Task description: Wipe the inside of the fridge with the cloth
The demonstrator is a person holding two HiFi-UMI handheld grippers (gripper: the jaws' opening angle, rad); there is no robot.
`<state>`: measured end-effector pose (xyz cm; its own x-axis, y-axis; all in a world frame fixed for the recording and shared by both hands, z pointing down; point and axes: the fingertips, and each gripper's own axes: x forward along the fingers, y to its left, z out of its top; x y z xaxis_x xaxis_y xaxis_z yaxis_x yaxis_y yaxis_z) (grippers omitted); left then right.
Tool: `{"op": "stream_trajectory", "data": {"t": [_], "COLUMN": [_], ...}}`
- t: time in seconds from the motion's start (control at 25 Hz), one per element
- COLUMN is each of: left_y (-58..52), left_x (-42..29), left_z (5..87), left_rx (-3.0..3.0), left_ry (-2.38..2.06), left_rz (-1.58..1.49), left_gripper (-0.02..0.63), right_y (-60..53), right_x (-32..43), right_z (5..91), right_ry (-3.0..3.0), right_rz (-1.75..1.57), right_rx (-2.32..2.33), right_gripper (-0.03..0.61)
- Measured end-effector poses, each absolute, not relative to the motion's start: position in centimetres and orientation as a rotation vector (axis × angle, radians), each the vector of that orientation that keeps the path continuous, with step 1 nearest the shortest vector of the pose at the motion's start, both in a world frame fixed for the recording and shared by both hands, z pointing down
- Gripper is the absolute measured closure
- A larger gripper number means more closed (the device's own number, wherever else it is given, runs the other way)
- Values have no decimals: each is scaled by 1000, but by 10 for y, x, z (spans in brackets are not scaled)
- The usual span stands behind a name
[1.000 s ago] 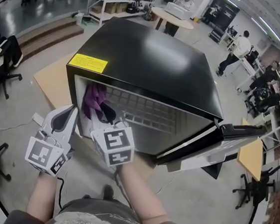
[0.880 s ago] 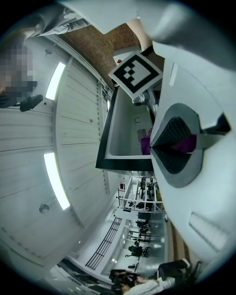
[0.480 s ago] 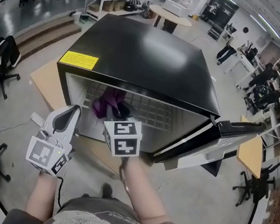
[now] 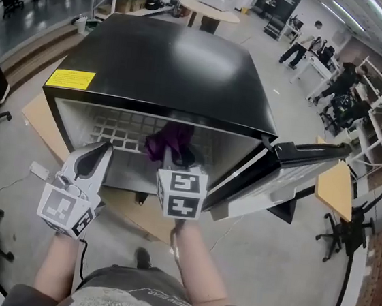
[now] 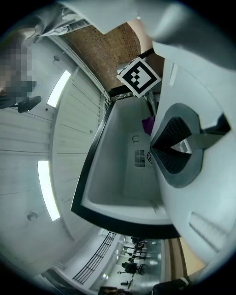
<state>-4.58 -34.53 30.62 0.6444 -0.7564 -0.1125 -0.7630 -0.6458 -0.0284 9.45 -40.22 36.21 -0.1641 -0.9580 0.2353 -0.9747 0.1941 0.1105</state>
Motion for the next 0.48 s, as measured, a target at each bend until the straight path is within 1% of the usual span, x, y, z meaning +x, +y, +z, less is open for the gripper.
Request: {"op": "stream_trajectory", "data": {"t": [0.24, 0.48], "left_y": [-346, -349], "left_x": [-14, -3], "left_z": [304, 302], "left_rx": [-2823, -2831], "left_ry": [1186, 1158], "left_rz": [145, 146], "left_gripper": [595, 595], "right_y": [-388, -392], "right_x": [145, 141], "right_z": [366, 337], "right_ry": [-2114, -2198], "right_rz": [151, 34], "right_rx": [2042, 2099], "right_gripper": [537, 537]}}
